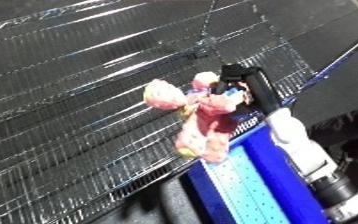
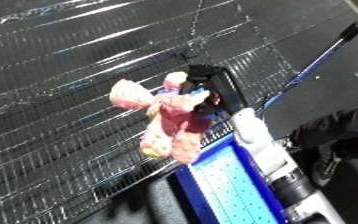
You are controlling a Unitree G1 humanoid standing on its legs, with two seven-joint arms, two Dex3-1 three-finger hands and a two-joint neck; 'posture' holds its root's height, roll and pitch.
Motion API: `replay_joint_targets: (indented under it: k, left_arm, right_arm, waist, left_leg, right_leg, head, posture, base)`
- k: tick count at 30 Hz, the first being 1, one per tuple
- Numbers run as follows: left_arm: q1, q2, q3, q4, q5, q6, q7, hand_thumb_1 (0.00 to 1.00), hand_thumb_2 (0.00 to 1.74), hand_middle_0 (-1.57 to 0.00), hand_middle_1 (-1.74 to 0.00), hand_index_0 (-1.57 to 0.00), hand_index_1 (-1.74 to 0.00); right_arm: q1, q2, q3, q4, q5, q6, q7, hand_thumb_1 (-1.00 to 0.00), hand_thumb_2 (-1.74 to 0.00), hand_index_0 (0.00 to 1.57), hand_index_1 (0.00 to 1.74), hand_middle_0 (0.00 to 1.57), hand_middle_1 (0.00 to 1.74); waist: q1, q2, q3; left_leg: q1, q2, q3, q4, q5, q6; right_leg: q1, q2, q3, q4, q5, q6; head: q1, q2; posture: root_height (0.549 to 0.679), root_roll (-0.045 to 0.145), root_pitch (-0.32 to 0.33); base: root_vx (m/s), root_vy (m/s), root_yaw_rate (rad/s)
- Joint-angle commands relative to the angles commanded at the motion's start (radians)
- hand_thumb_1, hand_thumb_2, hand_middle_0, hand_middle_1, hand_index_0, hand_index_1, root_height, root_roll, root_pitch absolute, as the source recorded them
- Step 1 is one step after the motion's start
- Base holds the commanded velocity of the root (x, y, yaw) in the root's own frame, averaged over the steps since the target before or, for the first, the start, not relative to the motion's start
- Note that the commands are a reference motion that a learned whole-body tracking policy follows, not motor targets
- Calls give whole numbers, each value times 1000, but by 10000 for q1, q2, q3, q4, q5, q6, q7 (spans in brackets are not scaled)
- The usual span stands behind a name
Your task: Pick up the object and place it into the box
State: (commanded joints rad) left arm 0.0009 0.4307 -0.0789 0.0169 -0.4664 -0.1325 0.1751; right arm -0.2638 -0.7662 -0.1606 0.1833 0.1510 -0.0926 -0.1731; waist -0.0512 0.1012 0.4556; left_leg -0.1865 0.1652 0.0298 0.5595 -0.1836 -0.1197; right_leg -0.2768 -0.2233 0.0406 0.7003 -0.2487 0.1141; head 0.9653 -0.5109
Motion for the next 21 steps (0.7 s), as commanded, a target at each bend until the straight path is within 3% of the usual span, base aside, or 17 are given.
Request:
replay_joint_targets:
  k: [3,11,13,15,21]
  left_arm:
    - [65,-111,85,-73,34,21,6,1000,1740,-1570,-1740,-1570,-1740]
    - [259,-367,269,-238,3,-17,114,1000,1740,-1570,-1740,-1570,-1740]
    - [308,-433,274,-303,-33,-40,140,1000,1740,-1570,-1740,-1570,-1740]
    - [342,-459,248,-480,-91,-113,151,1000,1740,-1570,-1740,-1570,-1740]
    - [226,-427,146,-618,-97,-271,160,1000,1740,-1570,-1740,-1570,-1740]
  right_arm:
    - [823,337,-1016,-347,307,-215,-238,-1000,-1740,1570,1740,1570,1740]
    - [2018,955,-2557,-546,632,-578,-823,-1000,-1740,1570,1740,1570,1740]
    - [2315,1259,-2930,-452,780,-668,-1034,-1000,-1740,1570,1740,1570,1740]
    - [2562,1599,-3378,-45,1093,-813,-1352,-1000,-1740,1570,1740,1570,1740]
    - [2612,1674,-3748,1001,1342,-926,-1696,-1000,-1740,1570,1740,1570,1740]
  waist:
    - [-245,56,-87]
    - [-818,277,-162]
    - [-1050,380,-164]
    - [-1362,544,-126]
    - [-1869,857,71]
  left_leg:
    - [177,15,100,30,-85,-1]
    - [482,26,346,64,-206,-18]
    - [523,15,423,90,-237,-26]
    - [547,-17,525,166,-280,-32]
    - [490,-141,749,354,-378,-29]
  right_leg:
    - [147,-11,52,-69,-16,2]
    - [361,-42,226,-210,6,-25]
    - [371,-37,306,-250,24,-45]
    - [330,-31,417,-241,28,-82]
    - [32,-36,673,-105,62,-141]
  head:
    - [524,21]
    - [2202,2]
    - [2543,-300]
    - [2741,-267]
    - [2612,-673]
  posture:
    - [640,61,-141]
    - [643,70,-150]
    - [643,74,-150]
    - [644,79,-150]
    - [643,93,-143]
  base:
    - [16,18,-94]
    - [19,37,-144]
    - [6,63,-190]
    - [-4,59,-164]
    - [-28,68,-200]
